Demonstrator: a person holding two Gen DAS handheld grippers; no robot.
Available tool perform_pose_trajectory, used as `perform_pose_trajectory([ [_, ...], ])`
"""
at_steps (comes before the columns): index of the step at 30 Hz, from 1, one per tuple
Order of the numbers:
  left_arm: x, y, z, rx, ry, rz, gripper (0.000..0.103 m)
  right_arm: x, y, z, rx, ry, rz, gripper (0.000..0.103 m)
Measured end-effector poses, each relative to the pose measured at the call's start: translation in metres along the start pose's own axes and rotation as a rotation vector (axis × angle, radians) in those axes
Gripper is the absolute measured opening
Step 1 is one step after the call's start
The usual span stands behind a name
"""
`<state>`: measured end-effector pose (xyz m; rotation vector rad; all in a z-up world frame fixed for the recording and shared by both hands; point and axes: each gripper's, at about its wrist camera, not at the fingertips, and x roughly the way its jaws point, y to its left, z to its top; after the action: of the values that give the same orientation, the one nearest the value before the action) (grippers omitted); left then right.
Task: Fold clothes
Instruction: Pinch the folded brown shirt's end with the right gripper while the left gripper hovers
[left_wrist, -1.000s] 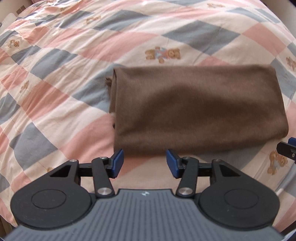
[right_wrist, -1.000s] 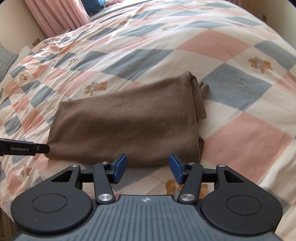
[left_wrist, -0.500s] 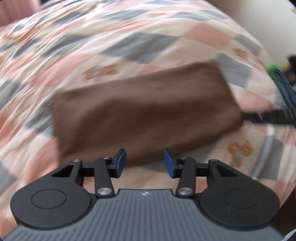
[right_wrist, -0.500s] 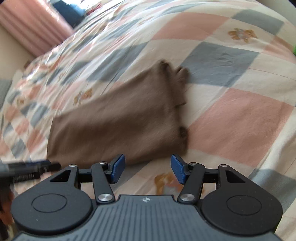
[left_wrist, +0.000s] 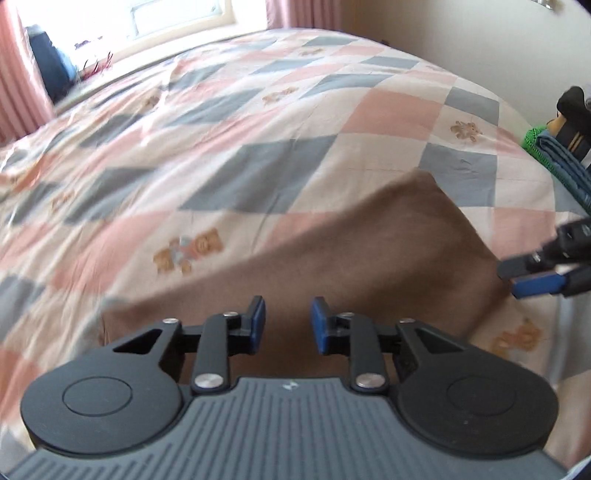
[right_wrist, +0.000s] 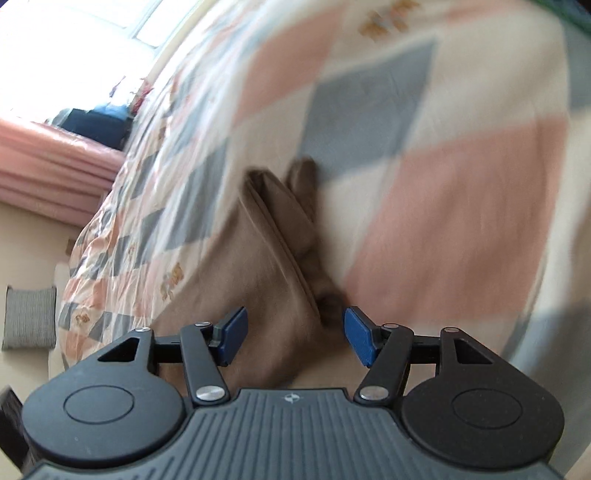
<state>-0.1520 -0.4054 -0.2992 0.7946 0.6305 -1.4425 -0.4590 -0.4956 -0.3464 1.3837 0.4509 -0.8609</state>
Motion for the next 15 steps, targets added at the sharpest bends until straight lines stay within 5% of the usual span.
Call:
perform_pose_trajectory([
  [5,0.049,-0.002,-0.016,0.094,0.08,0.008,0.013,0.001,0.002,0.005,-0.029,-0.036,-0.01,0.061],
  [8,0.054,-0.008,-0.026,0.14,0.063,0.018,0.013,-0.002,0.003,0.015,-0.058,-0.065,-0.015,0.061],
  [15,0.025,-0.002,-0.012,0.017,-0.003,-0.014,0.017,0.021,0.001,0.049,-0.156,-0.054,0.033,0.076],
])
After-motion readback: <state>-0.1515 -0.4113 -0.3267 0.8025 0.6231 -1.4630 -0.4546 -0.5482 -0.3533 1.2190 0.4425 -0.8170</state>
